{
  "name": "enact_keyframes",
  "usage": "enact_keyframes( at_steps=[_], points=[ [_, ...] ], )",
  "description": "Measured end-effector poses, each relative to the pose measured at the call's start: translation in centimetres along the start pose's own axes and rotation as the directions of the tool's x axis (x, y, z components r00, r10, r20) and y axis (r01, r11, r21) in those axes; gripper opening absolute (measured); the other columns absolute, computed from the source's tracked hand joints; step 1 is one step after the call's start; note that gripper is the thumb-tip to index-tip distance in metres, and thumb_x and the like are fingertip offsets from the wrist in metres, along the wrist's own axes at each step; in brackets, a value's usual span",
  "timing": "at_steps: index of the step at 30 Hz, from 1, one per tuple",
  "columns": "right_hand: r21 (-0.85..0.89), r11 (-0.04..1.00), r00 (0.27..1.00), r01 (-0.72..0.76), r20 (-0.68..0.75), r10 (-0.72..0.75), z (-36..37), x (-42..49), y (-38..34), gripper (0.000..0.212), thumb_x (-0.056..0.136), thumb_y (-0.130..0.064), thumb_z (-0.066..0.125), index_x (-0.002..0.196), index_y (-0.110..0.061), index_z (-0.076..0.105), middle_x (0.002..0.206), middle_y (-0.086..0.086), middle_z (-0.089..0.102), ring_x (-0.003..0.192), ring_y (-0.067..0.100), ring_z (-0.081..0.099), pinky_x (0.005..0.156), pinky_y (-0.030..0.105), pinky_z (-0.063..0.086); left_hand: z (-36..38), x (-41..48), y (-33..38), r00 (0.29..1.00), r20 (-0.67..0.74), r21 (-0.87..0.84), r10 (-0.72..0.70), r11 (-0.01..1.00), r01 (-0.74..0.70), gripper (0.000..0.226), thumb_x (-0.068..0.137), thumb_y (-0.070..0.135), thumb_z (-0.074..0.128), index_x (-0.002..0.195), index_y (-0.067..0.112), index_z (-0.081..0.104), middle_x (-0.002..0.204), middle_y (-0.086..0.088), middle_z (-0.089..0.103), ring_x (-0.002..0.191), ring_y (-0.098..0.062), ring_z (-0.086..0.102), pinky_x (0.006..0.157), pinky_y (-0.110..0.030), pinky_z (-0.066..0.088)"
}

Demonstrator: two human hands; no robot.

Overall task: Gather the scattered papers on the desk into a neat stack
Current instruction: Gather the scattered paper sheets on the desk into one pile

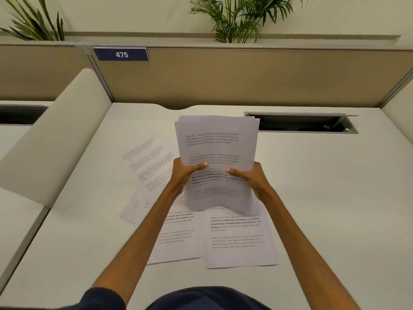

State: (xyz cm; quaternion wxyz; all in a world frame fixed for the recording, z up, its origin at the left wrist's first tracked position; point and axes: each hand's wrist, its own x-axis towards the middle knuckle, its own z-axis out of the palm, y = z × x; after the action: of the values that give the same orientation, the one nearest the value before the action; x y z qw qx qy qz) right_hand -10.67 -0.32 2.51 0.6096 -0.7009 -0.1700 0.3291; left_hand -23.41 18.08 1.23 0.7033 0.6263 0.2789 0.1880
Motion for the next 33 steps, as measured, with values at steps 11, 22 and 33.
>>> enact_keyframes(
  at_steps=[11, 22, 33],
  points=[
    [-0.840, 0.232, 0.825, -0.491, -0.363, 0.432, -0.8, -3.1, 5.5, 0.132, 0.054, -0.065, 0.081, 0.150, -0.017, 0.004, 0.150, 0.025, 0.020, 0.139, 0.042, 0.024, 0.098, 0.062, 0.039, -9.5, 0.7, -1.1, 0.966, -0.235, -0.120, -0.109, 0.989, 0.083, 0.054, 0.066, 0.004, 0.087, 0.117, 0.005, 0.070, 0.112, -0.012, 0.076, 0.098, -0.032, 0.075, 0.083, -0.053, 0.060],
    [-0.795, 0.381, 0.881, -0.473, -0.420, 0.218, 0.4, -2.0, 6.7, 0.111, 0.067, -0.051, 0.081, 0.145, -0.007, 0.016, 0.131, 0.018, 0.050, 0.117, 0.031, 0.053, 0.094, 0.043, 0.042, -10.3, -1.3, -2.8, 0.963, -0.208, -0.154, -0.170, 0.978, 0.139, 0.055, 0.069, 0.001, 0.084, 0.121, 0.004, 0.068, 0.112, -0.013, 0.076, 0.096, -0.034, 0.075, 0.072, -0.046, 0.063],
    [-0.299, 0.882, 0.896, -0.365, -0.370, 0.245, -3.4, 2.2, 5.4, 0.083, 0.087, -0.031, 0.068, 0.150, -0.010, 0.019, 0.146, 0.019, 0.043, 0.131, 0.036, 0.046, 0.107, 0.043, 0.039, -10.4, -1.7, -4.0, 0.963, -0.172, -0.156, -0.208, 0.971, 0.182, 0.063, 0.065, 0.001, 0.087, 0.124, 0.002, 0.066, 0.114, -0.016, 0.075, 0.098, -0.037, 0.074, 0.076, -0.052, 0.062]
  ],
)
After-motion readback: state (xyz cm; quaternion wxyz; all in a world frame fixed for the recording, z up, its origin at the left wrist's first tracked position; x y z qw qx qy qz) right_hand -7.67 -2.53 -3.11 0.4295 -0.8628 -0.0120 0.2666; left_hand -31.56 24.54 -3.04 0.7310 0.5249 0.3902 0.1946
